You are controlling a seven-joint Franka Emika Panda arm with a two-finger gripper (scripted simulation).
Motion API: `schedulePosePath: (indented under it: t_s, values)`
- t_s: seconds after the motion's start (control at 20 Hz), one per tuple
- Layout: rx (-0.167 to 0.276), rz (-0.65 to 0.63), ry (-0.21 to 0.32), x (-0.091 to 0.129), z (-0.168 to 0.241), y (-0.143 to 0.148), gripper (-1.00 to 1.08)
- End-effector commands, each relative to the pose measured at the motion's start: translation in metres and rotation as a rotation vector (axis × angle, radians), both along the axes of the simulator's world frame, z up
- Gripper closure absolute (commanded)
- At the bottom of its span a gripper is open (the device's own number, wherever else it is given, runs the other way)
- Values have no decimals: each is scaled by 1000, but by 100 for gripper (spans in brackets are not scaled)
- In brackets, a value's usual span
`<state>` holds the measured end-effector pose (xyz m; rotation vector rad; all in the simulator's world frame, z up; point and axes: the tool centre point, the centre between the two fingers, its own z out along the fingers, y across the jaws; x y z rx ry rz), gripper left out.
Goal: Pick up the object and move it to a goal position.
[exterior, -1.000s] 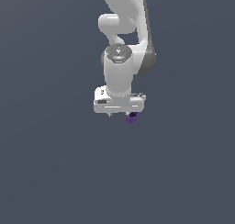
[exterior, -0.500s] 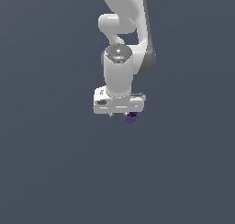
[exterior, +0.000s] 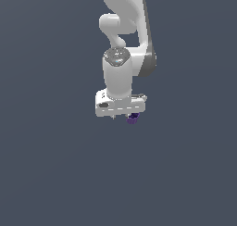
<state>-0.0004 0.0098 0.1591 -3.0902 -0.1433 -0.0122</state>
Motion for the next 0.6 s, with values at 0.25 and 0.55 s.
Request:
schedulePosePath:
  t_s: [0.25, 0.55]
  values:
    - [79, 63, -24, -5, -15, 9, -20]
    - [160, 127, -64, -11, -30, 19, -20]
